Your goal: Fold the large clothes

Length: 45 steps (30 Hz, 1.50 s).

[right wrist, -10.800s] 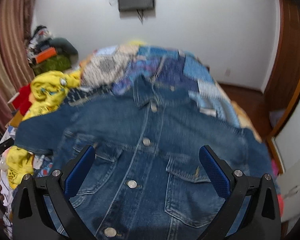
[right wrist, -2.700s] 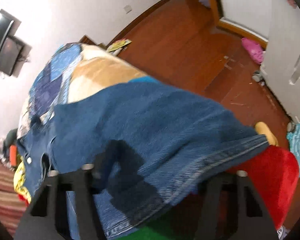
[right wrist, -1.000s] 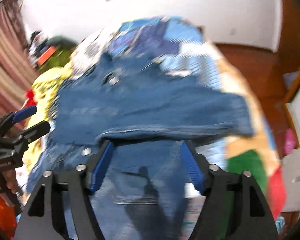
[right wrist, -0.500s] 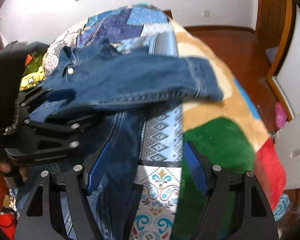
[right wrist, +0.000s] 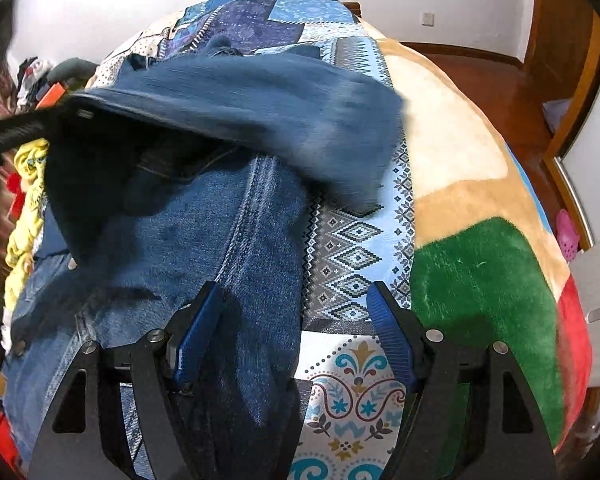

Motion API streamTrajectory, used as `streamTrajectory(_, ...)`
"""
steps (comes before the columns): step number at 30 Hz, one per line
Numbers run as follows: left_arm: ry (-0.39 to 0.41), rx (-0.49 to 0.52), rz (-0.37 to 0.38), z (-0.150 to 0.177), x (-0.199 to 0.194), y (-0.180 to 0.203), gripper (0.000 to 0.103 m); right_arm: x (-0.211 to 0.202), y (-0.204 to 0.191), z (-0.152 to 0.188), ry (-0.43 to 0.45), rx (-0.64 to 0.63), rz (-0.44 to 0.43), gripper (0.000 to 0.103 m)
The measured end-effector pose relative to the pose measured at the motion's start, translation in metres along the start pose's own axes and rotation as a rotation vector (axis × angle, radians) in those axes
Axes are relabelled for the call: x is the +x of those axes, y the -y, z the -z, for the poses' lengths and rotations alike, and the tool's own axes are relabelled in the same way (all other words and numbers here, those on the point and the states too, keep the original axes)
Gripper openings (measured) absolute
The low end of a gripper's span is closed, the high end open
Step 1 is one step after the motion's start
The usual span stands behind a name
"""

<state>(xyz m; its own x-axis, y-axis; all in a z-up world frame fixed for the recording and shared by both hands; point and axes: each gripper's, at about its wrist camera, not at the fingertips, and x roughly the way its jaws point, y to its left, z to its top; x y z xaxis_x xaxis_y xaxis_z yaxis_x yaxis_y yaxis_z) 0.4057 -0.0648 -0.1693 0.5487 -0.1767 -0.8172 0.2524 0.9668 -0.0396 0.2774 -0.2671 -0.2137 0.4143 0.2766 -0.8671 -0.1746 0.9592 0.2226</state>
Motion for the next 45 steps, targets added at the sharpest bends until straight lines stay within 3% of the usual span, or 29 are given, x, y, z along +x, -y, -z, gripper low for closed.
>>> streamTrajectory(2, 0.004, -0.022, -0.048, 0.014, -0.008, -0.015, 0.011, 0.001, -0.001, 0.0, -0.002, -0.002, 0.008, 0.072)
streamTrajectory(4, -0.026, -0.064, -0.043, 0.034, -0.012, -0.035, 0.012, 0.001, -0.001, 0.0, -0.004, 0.001, 0.009, 0.073)
streamTrajectory(6, -0.07, -0.096, -0.034, 0.054, -0.008, -0.047, 0.019, 0.002, -0.001, 0.0, -0.008, 0.002, 0.014, 0.074)
streamTrajectory(8, -0.107, -0.107, -0.052, 0.075, -0.001, -0.053, 0.036, 0.003, -0.003, 0.0, -0.009, -0.002, 0.027, 0.075)
streamTrajectory(10, -0.138, -0.105, -0.089, 0.091, 0.004, -0.054, 0.043, 0.003, -0.005, 0.0, -0.008, -0.004, 0.038, 0.075)
streamTrajectory(12, -0.142, -0.079, -0.101, 0.101, 0.002, -0.048, 0.046, 0.003, -0.005, 0.001, -0.007, 0.0, 0.042, 0.075)
streamTrajectory(16, -0.128, 0.057, -0.15, 0.098, -0.014, -0.026, 0.063, 0.003, -0.007, 0.001, -0.013, 0.013, 0.049, 0.075)
streamTrajectory(22, -0.054, 0.195, -0.141, 0.072, -0.029, 0.007, 0.071, -0.005, -0.007, -0.01, -0.045, 0.045, 0.035, 0.075)
streamTrajectory(29, -0.067, 0.349, -0.073, 0.048, 0.003, 0.058, 0.071, -0.032, -0.007, -0.019, 0.039, 0.047, 0.006, 0.077)
streamTrajectory(33, -0.11, 0.438, -0.098, 0.044, 0.04, 0.084, 0.071, -0.036, -0.005, -0.02, 0.058, 0.051, 0.012, 0.079)
streamTrajectory(38, -0.097, 0.424, -0.089, 0.032, 0.06, 0.093, 0.071, -0.02, 0.001, -0.013, 0.016, 0.05, 0.063, 0.08)
streamTrajectory(42, -0.113, 0.341, -0.01, 0.02, 0.066, 0.08, 0.049, -0.001, 0.002, -0.007, -0.053, 0.042, 0.095, 0.08)
streamTrajectory(44, -0.094, 0.315, -0.002, 0.019, 0.062, 0.073, 0.026, 0.0, -0.001, -0.004, -0.051, 0.025, 0.11, 0.08)
streamTrajectory(45, -0.085, 0.293, 0.024, 0.018, 0.057, 0.068, 0.026, 0.0, -0.004, -0.004, -0.046, 0.01, 0.12, 0.08)
